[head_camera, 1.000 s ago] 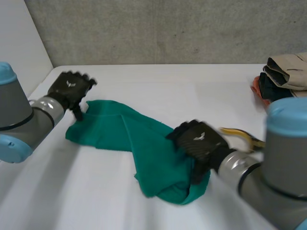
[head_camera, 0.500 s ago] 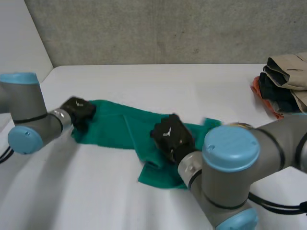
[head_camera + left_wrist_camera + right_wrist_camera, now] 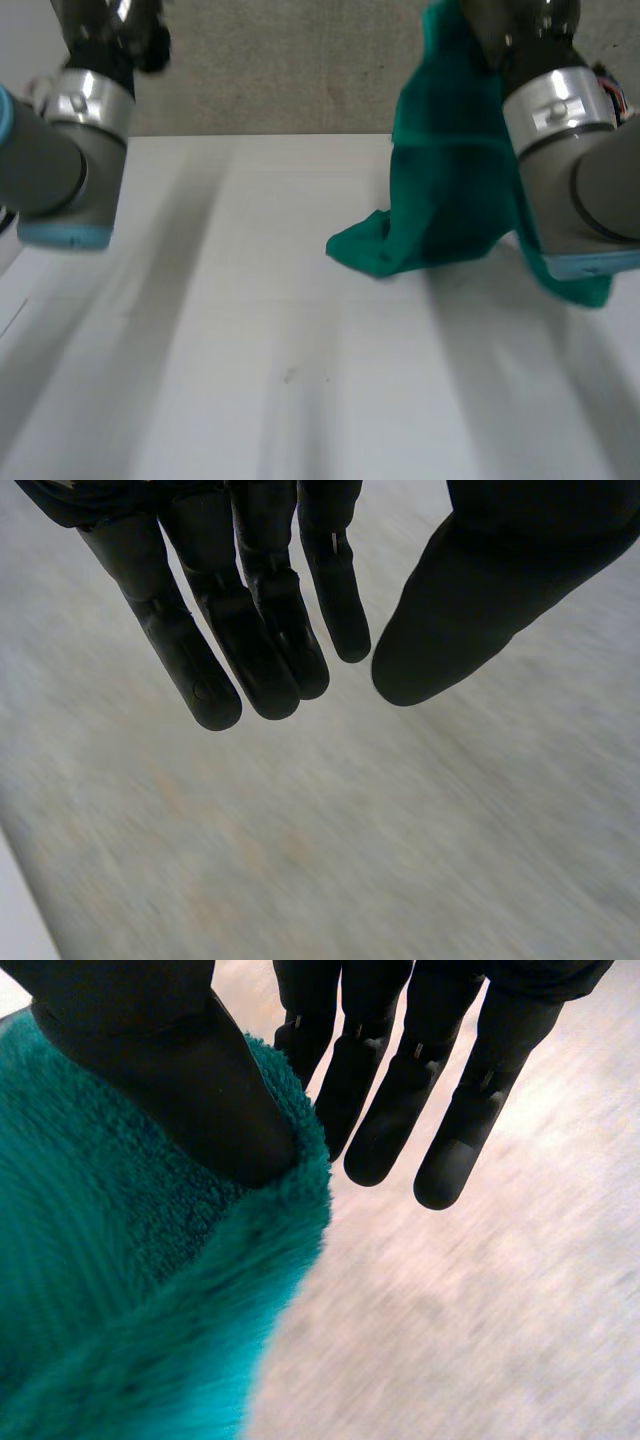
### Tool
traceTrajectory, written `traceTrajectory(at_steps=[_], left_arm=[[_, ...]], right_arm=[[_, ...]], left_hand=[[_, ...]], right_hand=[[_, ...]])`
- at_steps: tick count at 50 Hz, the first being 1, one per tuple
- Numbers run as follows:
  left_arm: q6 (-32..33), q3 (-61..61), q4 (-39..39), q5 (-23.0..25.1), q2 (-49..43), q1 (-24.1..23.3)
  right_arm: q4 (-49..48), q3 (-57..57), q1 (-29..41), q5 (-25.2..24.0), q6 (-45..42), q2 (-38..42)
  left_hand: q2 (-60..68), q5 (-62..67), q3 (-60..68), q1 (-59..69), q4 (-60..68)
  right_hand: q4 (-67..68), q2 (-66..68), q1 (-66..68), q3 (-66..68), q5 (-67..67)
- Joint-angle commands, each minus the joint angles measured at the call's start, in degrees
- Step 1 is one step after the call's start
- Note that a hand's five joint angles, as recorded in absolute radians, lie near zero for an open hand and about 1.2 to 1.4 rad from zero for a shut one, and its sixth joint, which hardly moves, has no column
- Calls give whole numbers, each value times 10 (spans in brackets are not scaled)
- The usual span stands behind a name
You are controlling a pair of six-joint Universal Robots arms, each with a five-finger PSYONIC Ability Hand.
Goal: Fold the laundry.
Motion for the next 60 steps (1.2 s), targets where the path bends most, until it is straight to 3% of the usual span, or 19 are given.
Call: traceTrajectory(at_steps=[1, 3, 4, 10, 17, 21, 23, 28, 29, 30, 32, 36, 37, 39, 43, 47, 49, 56, 60], left_arm=[[4, -134, -27, 48, 7, -3], [1, -150, -27, 69, 2, -4], [-1, -153, -27, 75, 0, -4], [-13, -119, -27, 100, -61, -23], [-88, -20, -86, 121, -146, -59], [-126, 24, -158, 170, -187, -82], [-142, 44, -201, 218, -216, -105], [-146, 69, -266, 293, -250, -140], [-144, 71, -272, 300, -252, -140], [-145, 76, -278, 300, -253, -141], [-147, 84, -275, 288, -251, -140], [-142, 106, -266, 187, -243, -121], [-139, 114, -264, 141, -232, -104], [-132, 123, -259, 104, -212, -85], [-109, 153, -223, 92, -180, -61], [-103, 182, -143, 86, -153, -63], [-104, 186, -92, 81, -126, -65], [-97, 129, -21, 12, -57, -86], [-48, 36, -31, -33, -39, -94]], right_arm=[[213, 43, -24, -51, 17, 0], [233, 71, -20, -88, 21, -10], [233, 77, -18, -98, 23, -17], [240, 108, -3, -155, 78, -111], [253, 115, 10, -206, 172, -228], [264, 114, 9, -234, 213, -277], [263, 113, 7, -235, 234, -289], [267, 116, -1, -237, 264, -292], [269, 120, -1, -236, 266, -288], [270, 123, -2, -236, 266, -285], [276, 128, -13, -235, 266, -281], [311, 130, -90, -228, 254, -222], [327, 126, -118, -226, 243, -191], [336, 121, -134, -225, 230, -166], [334, 81, -136, -205, 181, -116], [294, -27, -132, -103, 168, -45], [265, -57, -116, -77, 170, -27], [91, -66, -60, -76, 163, 8], [82, -25, -56, -91, 162, 21]], left_hand=[[-164, -159, -161, 106, -168], [-514, -508, -510, -243, -517], [-546, -540, -542, -275, -549], [-580, -574, -576, -309, -583], [-583, -578, -579, -313, -586], [-583, -578, -579, -313, -586], [-583, -578, -579, -313, -586], [-503, -497, -499, -232, -506], [-431, -425, -427, -160, -434], [-148, -143, -145, 122, -152], [114, 119, 117, 384, 111], [115, 120, 118, 385, 112], [115, 120, 118, 385, 112], [115, 120, 118, 385, 112], [115, 120, 118, 385, 112], [115, 120, 118, 385, 112], [115, 120, 118, 385, 112], [115, 120, 118, 385, 112], [115, 120, 118, 385, 112]], right_hand=[[114, 127, 154, 120, 135], [114, 127, 154, 120, 135], [114, 127, 154, 120, 135], [114, 127, 154, 120, 135], [114, 127, 154, 120, 135], [114, 127, 154, 120, 135], [114, 127, 154, 120, 135], [114, 127, 154, 120, 135], [114, 127, 154, 120, 135], [114, 127, 154, 120, 135], [114, 127, 154, 120, 135], [114, 127, 154, 120, 135], [114, 127, 154, 120, 135], [114, 127, 154, 120, 135], [114, 127, 154, 120, 135], [114, 127, 154, 120, 135], [114, 127, 154, 120, 135], [114, 127, 154, 120, 135], [114, 127, 154, 120, 135]])
